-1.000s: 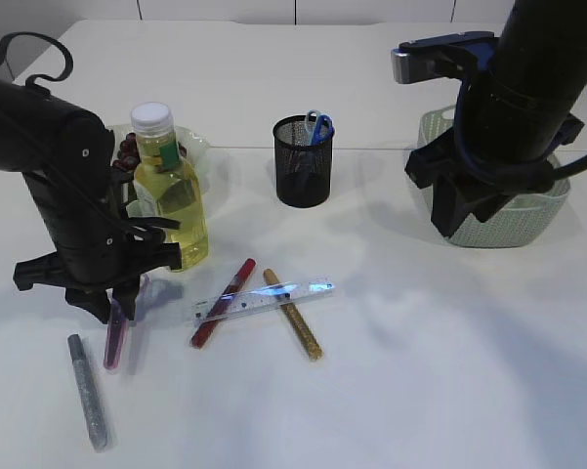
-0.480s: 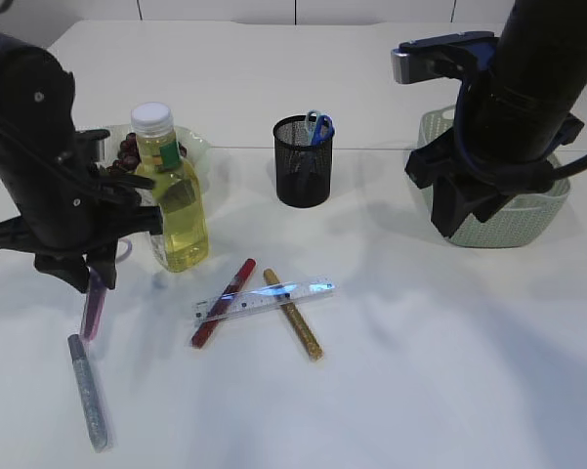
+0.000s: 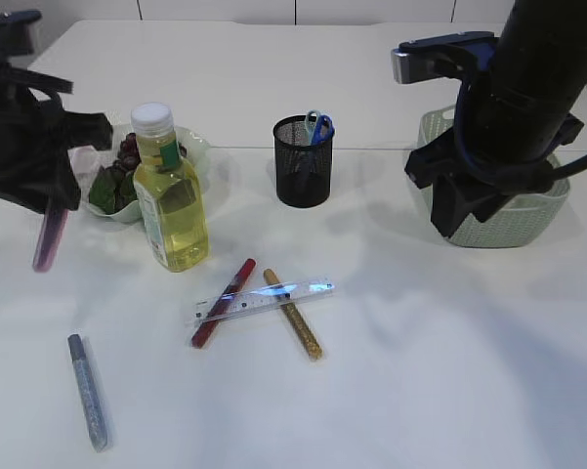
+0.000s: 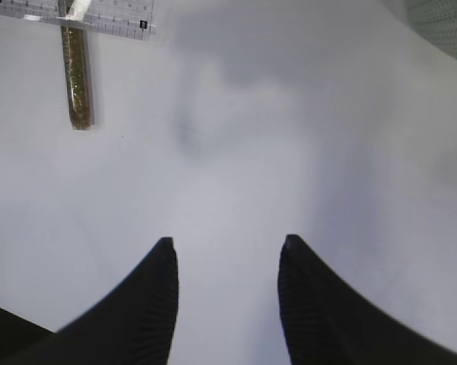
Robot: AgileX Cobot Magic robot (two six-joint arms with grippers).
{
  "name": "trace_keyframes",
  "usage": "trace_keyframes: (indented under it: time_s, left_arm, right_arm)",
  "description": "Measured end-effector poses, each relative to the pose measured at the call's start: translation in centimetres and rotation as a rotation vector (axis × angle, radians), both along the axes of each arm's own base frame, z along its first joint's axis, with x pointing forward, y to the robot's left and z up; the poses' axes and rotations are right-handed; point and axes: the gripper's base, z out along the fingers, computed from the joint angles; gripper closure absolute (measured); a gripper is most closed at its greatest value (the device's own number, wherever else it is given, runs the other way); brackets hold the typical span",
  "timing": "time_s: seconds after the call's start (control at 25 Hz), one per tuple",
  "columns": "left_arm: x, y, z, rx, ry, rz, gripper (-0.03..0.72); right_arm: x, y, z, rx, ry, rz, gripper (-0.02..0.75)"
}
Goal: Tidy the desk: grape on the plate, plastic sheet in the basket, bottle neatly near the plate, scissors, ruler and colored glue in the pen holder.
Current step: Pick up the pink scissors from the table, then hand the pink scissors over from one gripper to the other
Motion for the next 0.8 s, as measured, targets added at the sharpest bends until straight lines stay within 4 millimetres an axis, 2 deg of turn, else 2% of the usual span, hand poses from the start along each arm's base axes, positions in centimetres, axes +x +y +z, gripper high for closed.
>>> trace_keyframes:
  time_s: [0.28,0.8]
  left_arm:
    - [-2.2,0.3,3.7,-0.073,-0.090,-0.081,0.532]
    - [-2.9,-1.7,4.6,-0.310,-0.091,-0.156,0.532]
  right_arm:
    - [0.1,0.9,0.1,0.099,-0.008,-0.018,0.383]
    - [0.8,5.3,2.7,0.694,-0.059,-0.084,0.383]
